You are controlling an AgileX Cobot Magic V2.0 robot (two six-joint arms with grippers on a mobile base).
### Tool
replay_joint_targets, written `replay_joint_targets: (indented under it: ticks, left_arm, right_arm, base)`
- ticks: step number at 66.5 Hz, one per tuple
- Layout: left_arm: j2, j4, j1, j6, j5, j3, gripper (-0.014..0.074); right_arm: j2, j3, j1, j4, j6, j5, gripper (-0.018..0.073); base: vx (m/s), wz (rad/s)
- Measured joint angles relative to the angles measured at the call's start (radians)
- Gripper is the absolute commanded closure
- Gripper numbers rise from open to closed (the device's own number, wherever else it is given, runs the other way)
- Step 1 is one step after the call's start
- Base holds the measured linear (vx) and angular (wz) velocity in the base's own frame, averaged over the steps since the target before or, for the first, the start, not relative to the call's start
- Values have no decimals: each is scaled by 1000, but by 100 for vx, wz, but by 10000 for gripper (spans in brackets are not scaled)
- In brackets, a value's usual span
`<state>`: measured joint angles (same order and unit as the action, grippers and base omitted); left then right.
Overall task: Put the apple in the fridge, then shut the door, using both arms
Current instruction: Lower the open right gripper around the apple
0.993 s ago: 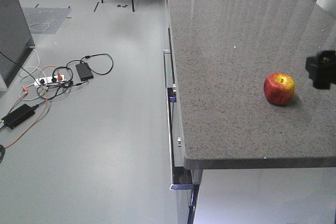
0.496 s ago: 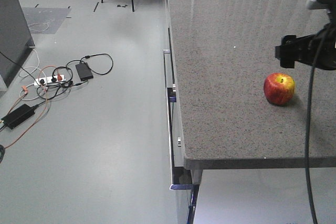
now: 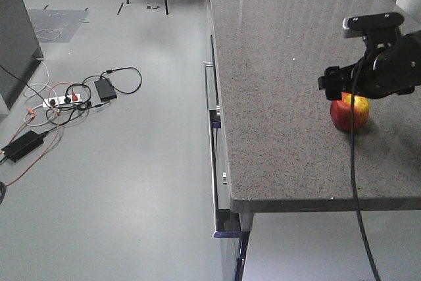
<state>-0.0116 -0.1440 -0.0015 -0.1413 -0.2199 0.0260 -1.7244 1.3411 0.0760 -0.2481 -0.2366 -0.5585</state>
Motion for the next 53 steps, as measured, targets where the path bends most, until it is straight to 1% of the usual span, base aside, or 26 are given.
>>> replay_joint_targets:
  ticks: [24, 40, 53]
  left_arm:
    - [0, 0, 0, 0, 0, 0, 602]
    - [0, 0, 0, 0, 0, 0, 602]
    - [0, 0, 0, 0, 0, 0, 602]
  right_arm:
    - [-93, 0, -4, -19, -1, 33, -76]
    - [-98, 1, -49, -21, -3, 62, -69]
    - [-114, 2, -58, -20, -1, 77, -64]
  base:
    - [0, 0]
    - [0, 0]
    - [0, 0]
